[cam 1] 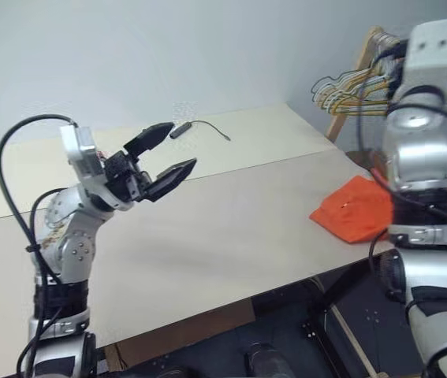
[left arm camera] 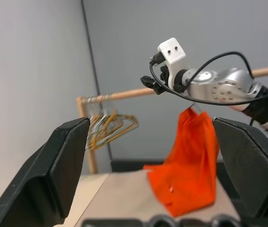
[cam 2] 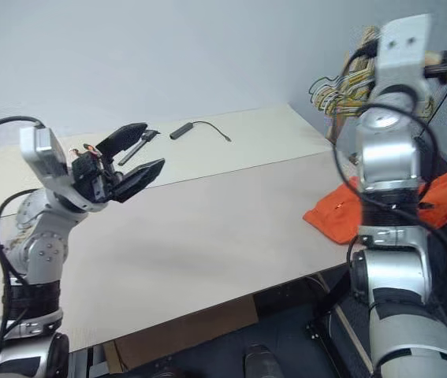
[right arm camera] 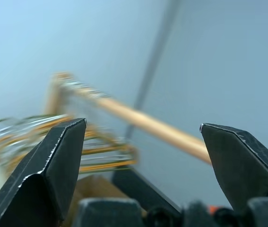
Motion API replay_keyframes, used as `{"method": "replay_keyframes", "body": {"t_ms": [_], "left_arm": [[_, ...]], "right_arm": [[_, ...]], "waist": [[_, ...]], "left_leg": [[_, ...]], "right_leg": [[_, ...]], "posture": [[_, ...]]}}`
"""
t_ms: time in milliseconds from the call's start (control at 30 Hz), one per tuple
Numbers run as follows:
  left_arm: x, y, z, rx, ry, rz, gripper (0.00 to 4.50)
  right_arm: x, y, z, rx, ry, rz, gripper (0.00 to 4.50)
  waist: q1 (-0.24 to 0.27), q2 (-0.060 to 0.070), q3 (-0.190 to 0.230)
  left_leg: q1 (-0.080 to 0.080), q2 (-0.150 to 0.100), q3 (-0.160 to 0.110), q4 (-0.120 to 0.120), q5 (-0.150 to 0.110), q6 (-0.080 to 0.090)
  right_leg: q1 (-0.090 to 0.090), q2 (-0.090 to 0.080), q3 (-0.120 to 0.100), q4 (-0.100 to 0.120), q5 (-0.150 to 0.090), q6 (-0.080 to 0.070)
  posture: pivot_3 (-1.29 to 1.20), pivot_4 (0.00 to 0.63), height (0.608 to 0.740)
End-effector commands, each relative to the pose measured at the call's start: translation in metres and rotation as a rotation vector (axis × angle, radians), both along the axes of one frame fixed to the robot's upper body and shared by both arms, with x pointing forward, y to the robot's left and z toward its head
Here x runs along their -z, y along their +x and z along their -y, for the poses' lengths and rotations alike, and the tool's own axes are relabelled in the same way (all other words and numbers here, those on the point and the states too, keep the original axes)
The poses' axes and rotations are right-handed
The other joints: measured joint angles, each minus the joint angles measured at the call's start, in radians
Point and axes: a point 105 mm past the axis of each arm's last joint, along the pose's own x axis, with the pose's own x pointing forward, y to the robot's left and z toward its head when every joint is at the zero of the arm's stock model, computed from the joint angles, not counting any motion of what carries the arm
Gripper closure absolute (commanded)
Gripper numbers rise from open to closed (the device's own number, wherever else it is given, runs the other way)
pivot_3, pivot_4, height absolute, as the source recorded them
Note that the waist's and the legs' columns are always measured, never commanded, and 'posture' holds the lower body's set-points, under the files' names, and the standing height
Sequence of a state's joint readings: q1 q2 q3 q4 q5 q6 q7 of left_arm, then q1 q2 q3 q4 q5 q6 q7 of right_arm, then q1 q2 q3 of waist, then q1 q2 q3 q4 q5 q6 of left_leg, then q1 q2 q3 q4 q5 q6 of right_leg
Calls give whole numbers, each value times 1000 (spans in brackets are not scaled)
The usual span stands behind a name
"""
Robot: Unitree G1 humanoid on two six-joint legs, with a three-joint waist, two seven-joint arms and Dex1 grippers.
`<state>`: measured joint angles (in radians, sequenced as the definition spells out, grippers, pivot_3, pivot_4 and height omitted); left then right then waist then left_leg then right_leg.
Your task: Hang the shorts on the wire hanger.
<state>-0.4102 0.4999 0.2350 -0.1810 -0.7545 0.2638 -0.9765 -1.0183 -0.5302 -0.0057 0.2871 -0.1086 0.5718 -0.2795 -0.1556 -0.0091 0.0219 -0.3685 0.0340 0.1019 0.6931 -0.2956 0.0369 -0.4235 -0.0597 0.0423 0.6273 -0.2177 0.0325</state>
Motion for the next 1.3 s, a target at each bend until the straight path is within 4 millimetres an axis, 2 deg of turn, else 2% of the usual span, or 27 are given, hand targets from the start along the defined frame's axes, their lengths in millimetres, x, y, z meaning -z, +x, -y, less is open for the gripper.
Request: {"method": "replay_keyframes", "body": {"t_ms": [33,67,167,267,400,433,600,700,800,1300], "left_arm": [[1,-5,-18,-74,51,-16,0],[3,-6,-21,-88,62,-34,0],[19,-12,-34,-143,155,-64,0],[34,-20,-48,-175,202,-122,0],[50,-29,-59,-204,256,-195,0],[57,-31,-61,-215,288,-219,0],[82,-43,-67,-251,358,-307,0],[87,-51,-67,-262,341,-343,0],[90,-56,-66,-286,332,-369,0],[95,-56,-60,-330,327,-394,0]], "right_arm": [[2,2,-45,-219,-123,-25,38],[8,3,-53,-259,-136,-53,38],[44,3,-89,-507,-162,-224,38],[83,-12,-122,-735,-242,-374,38],[118,-33,-141,-907,-263,-510,38],[129,-43,-148,-1001,-243,-553,38],[168,-83,-167,-1228,-392,-690,38],[178,-93,-171,-1274,-453,-724,38],[184,-91,-172,-1267,-487,-745,38],[184,-84,-173,-1263,-515,-737,38]], "waist": [[7,0,0],[12,0,0],[32,0,0],[55,0,0],[95,-2,1],[106,-2,1],[152,-3,1],[166,-6,2],[176,-7,1],[220,-11,0]], "left_leg": [[0,0,0,0,0,0],[0,1,0,0,0,0],[0,1,0,0,0,0],[0,2,0,0,0,0],[-1,2,0,0,0,0],[-1,2,0,0,0,0],[-1,2,1,0,-1,0],[0,2,2,0,0,0],[0,2,2,0,0,-1],[0,2,3,0,0,-1]], "right_leg": [[0,0,-1,0,0,0],[-1,0,-1,0,0,0],[-1,0,-1,0,0,0],[0,0,-2,0,0,0],[-1,-1,-3,0,0,0],[-1,-1,-4,0,0,0],[-1,-1,-5,-1,-1,-1],[-1,-1,-6,0,0,-2],[-1,-1,-6,0,0,-3],[-2,0,-7,1,-1,-4]], "posture": [[-6,0,740],[-6,0,740],[19,0,740],[40,0,740],[80,0,740],[88,0,740],[121,0,740],[142,0,740],[164,0,740],[197,0,740]]}}
